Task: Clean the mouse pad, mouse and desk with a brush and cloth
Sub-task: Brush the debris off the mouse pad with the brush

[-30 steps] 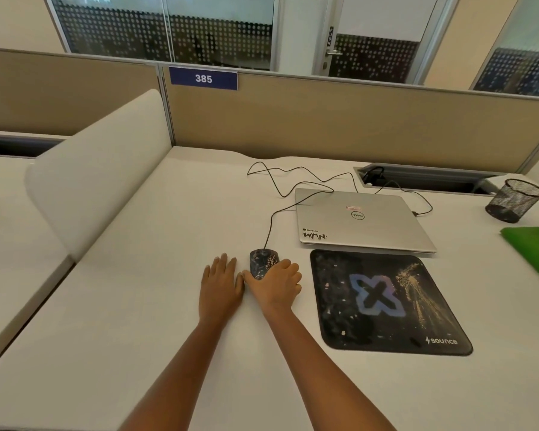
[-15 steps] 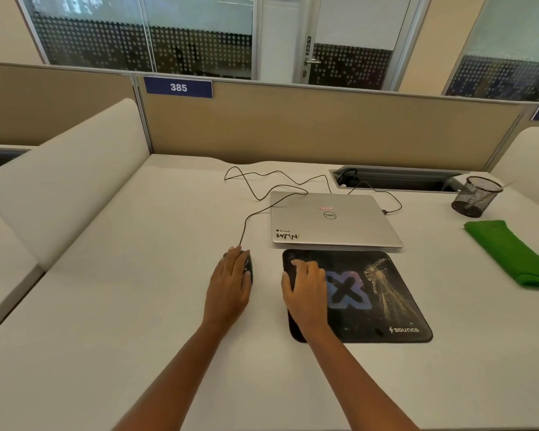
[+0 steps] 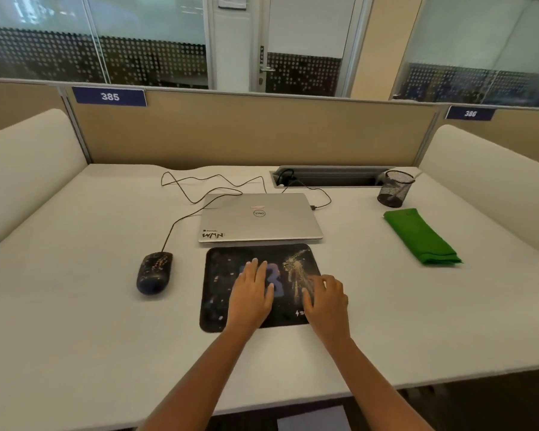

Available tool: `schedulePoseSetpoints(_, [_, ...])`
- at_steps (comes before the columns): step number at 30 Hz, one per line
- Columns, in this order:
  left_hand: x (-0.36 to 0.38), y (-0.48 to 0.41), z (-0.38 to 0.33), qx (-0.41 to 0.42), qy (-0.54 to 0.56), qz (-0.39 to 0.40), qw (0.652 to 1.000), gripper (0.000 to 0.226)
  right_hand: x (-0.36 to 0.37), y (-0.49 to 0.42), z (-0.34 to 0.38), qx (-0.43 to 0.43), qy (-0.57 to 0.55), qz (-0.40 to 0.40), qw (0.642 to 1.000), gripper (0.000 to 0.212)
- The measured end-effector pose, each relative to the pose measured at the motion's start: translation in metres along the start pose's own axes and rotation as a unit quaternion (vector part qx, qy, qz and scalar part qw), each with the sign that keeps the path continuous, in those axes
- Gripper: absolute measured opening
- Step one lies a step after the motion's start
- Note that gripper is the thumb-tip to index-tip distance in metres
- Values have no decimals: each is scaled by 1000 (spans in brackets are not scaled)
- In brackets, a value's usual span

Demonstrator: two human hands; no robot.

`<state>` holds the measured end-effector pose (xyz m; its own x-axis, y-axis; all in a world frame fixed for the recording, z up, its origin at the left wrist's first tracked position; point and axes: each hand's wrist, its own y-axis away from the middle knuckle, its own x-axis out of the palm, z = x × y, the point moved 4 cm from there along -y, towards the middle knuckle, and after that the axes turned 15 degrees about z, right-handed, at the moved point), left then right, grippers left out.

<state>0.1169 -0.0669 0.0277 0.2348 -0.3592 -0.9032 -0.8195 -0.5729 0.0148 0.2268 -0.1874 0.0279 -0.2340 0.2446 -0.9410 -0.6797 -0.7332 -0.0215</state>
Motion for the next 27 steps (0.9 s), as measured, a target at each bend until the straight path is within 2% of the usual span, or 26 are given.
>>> schedulePoseSetpoints(7, [31,-15,-63,-17,-9,37,999,52,-17,2,-68,21,63,72,995,50])
schedulePoseSetpoints(13, [43,-42,-100,6,-30,68,997,54,-28,-12,-101,39,65,93,993,52])
schedulePoseSetpoints(23, [63,-140,-140,62,-43,117,990,56,-52,-81,-151,76,55,59,994,52])
schedulePoseSetpoints(27, [68,-181,-150,86,-57,127,987,56,-74,-110,-157,70,51,-33,996,57])
